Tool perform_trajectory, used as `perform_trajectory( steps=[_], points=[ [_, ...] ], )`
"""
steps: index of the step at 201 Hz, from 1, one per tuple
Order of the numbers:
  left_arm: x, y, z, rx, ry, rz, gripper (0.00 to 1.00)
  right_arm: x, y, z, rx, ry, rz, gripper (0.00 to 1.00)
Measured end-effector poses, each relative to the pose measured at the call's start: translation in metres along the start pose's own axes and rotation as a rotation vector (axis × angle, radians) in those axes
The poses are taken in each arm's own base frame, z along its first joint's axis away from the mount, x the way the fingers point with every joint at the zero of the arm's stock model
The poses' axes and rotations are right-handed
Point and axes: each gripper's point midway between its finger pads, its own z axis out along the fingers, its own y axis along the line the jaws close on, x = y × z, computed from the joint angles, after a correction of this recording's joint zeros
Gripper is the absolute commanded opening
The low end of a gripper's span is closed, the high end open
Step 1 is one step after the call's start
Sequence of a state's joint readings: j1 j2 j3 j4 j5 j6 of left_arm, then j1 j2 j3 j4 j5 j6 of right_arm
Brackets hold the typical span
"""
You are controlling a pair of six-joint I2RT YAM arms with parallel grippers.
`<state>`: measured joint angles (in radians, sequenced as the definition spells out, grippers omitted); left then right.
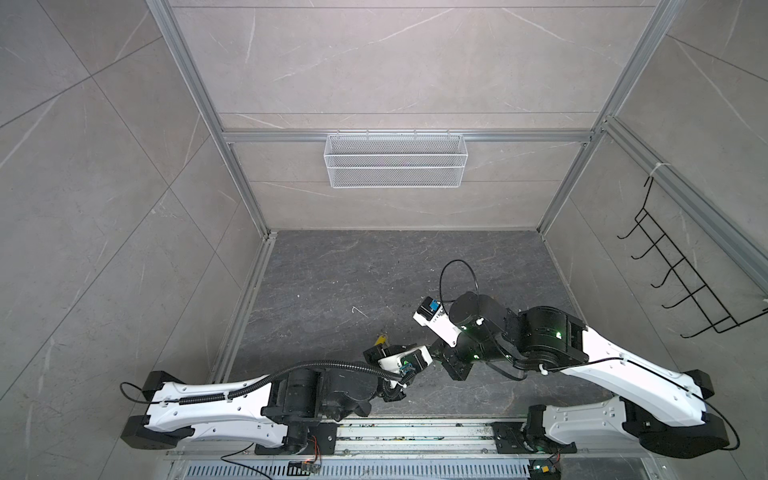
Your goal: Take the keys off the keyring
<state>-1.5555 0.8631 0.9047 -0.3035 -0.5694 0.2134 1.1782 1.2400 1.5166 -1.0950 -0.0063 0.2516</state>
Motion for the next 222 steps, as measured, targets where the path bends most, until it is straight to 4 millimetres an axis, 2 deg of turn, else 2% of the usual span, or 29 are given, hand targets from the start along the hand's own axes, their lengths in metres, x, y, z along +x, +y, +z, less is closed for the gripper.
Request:
perform_trajectory(
  steps=[70, 110, 163, 222],
  points=[
    [0.007, 0.007, 0.004, -0.005, 0.027, -0.005, 0.32, 0.0, 0.002, 0.0, -0.01, 0.002, 0.0, 0.0],
    [0.01, 0.002, 0.009, 0.016, 0.038, -0.001, 0.31, -0.003, 0.004, 0.0, -0.023, -0.011, -0.001, 0.0],
    [0.011, -0.002, 0.012, 0.036, 0.045, 0.001, 0.23, -0.004, 0.005, 0.0, -0.026, -0.016, -0.002, 0.0],
    [0.011, 0.0, 0.012, 0.028, 0.043, -0.006, 0.02, -0.004, 0.006, 0.0, -0.03, -0.014, -0.002, 0.0]
  ],
)
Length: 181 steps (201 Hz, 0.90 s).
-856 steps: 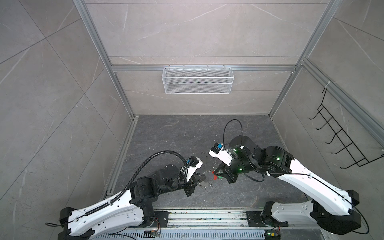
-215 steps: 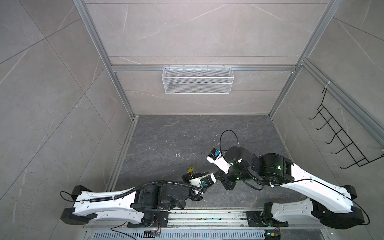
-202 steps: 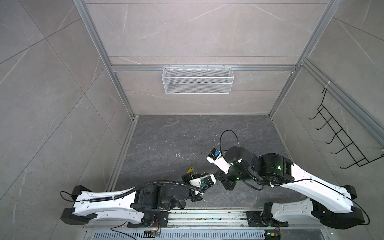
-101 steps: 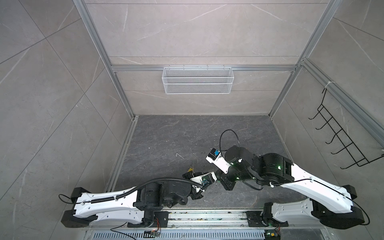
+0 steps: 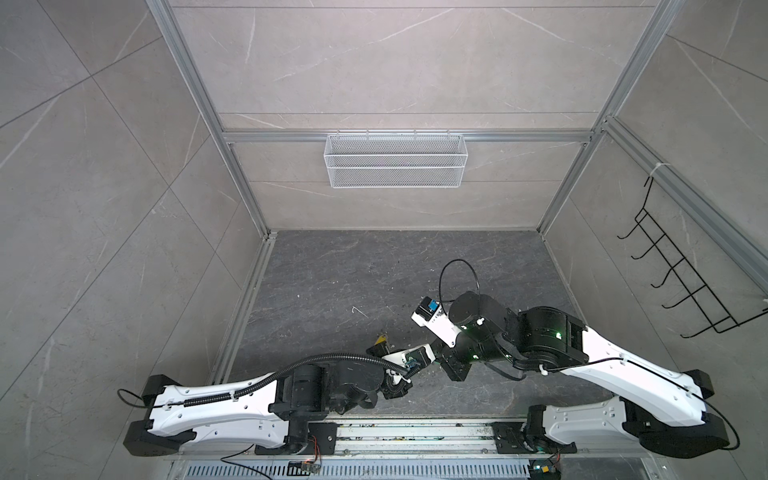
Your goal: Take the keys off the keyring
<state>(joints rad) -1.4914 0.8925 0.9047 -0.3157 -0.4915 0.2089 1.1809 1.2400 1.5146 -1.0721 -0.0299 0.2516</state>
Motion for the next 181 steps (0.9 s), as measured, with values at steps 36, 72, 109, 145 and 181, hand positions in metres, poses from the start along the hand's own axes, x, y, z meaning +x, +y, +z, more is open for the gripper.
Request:
perform_trajectory(
  steps=[36, 72, 109, 145, 181],
  points=[
    [0.001, 0.0, 0.0, 0.002, 0.003, 0.002, 0.0, 0.001, 0.0, 0.002, -0.002, 0.002, -0.001, 0.0],
    [0.003, 0.0, -0.002, 0.007, 0.009, 0.004, 0.0, 0.004, 0.0, 0.005, -0.001, 0.008, -0.001, 0.0],
    [0.001, -0.003, -0.008, 0.034, -0.006, -0.003, 0.0, 0.011, -0.009, 0.008, -0.03, 0.019, 0.045, 0.0],
    [-0.001, -0.004, -0.011, 0.052, -0.019, -0.013, 0.0, 0.019, -0.02, 0.009, -0.072, 0.032, 0.118, 0.0],
    [-0.004, -0.002, -0.014, 0.051, -0.032, -0.028, 0.0, 0.018, -0.016, 0.01, -0.126, 0.034, 0.145, 0.0]
  ],
)
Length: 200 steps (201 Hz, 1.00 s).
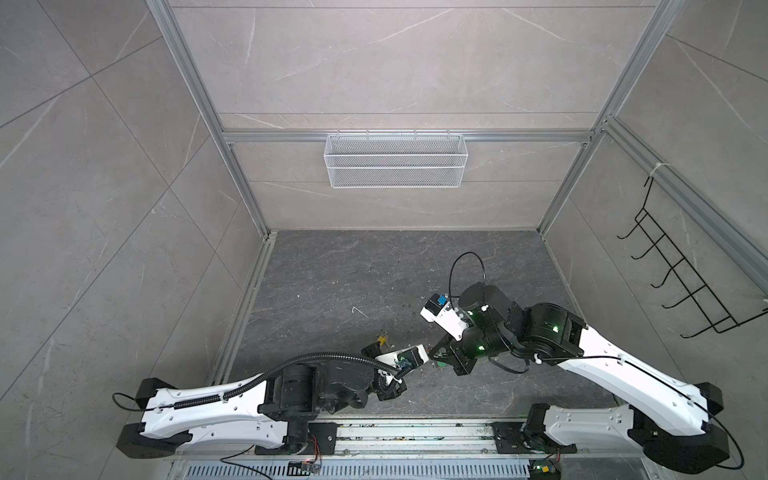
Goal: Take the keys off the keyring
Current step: 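Pull the ring off the green-tag key with the left gripper and drop it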
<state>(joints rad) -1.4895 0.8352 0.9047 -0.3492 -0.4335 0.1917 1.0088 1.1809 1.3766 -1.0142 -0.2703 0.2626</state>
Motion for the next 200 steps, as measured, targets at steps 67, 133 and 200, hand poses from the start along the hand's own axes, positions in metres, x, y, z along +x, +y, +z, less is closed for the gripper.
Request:
perform_trajectory(
  steps=[67, 133, 200],
  points=[
    [0.021, 0.023, 0.012, -0.17, 0.091, -0.104, 0.0, 0.001, -0.036, 0.004, 0.129, -0.029, 0.044, 0.0],
    [0.126, 0.047, 0.046, -0.191, 0.268, -0.435, 0.0, 0.047, -0.102, 0.039, 0.283, -0.02, 0.185, 0.0],
    [0.161, 0.043, 0.112, -0.027, 0.322, -0.729, 0.0, 0.096, -0.154, 0.078, 0.327, 0.036, 0.344, 0.0]
  ],
)
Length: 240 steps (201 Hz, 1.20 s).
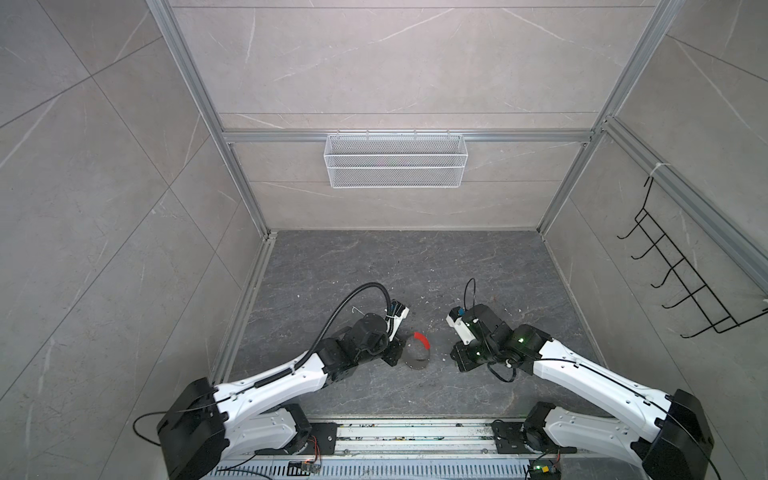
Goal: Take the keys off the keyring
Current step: 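Pull the ring off the green-tag key with the left gripper and drop it, then lower the green-tag key and open the right gripper while the left withdraws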
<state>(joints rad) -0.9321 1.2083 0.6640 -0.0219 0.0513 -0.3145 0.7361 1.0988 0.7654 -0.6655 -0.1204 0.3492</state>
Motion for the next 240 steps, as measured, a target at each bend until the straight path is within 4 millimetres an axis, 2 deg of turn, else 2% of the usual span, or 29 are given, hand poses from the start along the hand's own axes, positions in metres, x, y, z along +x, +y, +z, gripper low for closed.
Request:
perform_trajectory(
  steps=[21, 41, 58, 82, 105, 110, 112, 115, 125, 133, 165, 169, 177, 203, 224, 240],
  points=[
    [0.006, 0.008, 0.021, 0.006, 0.071, -0.062, 0.0, -0.003, -0.003, -0.001, -0.004, -0.025, 0.015, 0.0],
    [0.001, 0.017, 0.031, 0.007, 0.081, -0.115, 0.31, -0.001, -0.007, 0.002, -0.002, -0.03, 0.027, 0.0],
    [-0.002, 0.028, 0.032, -0.01, 0.076, -0.161, 0.43, 0.002, -0.011, 0.008, 0.006, -0.022, 0.045, 0.0],
    [-0.014, 0.035, 0.021, -0.033, 0.03, -0.178, 0.57, 0.003, -0.021, 0.019, 0.04, 0.002, 0.072, 0.0],
    [-0.042, 0.028, -0.013, -0.035, -0.08, -0.155, 0.65, 0.002, -0.038, 0.035, 0.089, 0.029, 0.113, 0.0],
    [-0.049, 0.026, -0.023, -0.035, -0.112, -0.148, 0.83, 0.002, -0.042, 0.039, 0.1, 0.037, 0.123, 0.03],
    [-0.053, 0.026, -0.028, -0.037, -0.127, -0.145, 0.95, 0.002, -0.044, 0.04, 0.105, 0.038, 0.128, 0.05],
    [-0.056, 0.024, -0.033, -0.034, -0.141, -0.138, 0.99, 0.002, -0.046, 0.042, 0.109, 0.042, 0.133, 0.09],
    [-0.07, 0.021, -0.052, -0.034, -0.204, -0.132, 1.0, 0.001, -0.053, 0.049, 0.124, 0.049, 0.156, 0.3],
    [-0.079, 0.018, -0.066, -0.033, -0.251, -0.129, 1.0, 0.001, -0.056, 0.052, 0.13, 0.051, 0.172, 0.41],
    [-0.1, 0.019, -0.106, -0.064, -0.389, -0.125, 1.0, -0.009, -0.057, 0.053, 0.128, 0.011, 0.18, 0.57],
    [-0.102, 0.019, -0.109, -0.069, -0.399, -0.125, 1.0, -0.01, -0.057, 0.052, 0.128, 0.004, 0.18, 0.82],
    [-0.105, 0.022, -0.115, -0.084, -0.422, -0.128, 1.0, -0.013, -0.057, 0.049, 0.129, -0.011, 0.181, 0.99],
    [-0.105, 0.03, -0.124, -0.139, -0.445, -0.135, 1.0, -0.032, -0.054, 0.026, 0.129, -0.113, 0.171, 1.0],
    [-0.104, 0.041, -0.126, -0.208, -0.435, -0.135, 1.0, -0.057, -0.049, -0.004, 0.125, -0.244, 0.155, 1.0],
    [-0.112, 0.053, -0.131, -0.291, -0.459, -0.126, 1.0, -0.076, -0.046, -0.033, 0.13, -0.362, 0.131, 1.0]
  ],
)
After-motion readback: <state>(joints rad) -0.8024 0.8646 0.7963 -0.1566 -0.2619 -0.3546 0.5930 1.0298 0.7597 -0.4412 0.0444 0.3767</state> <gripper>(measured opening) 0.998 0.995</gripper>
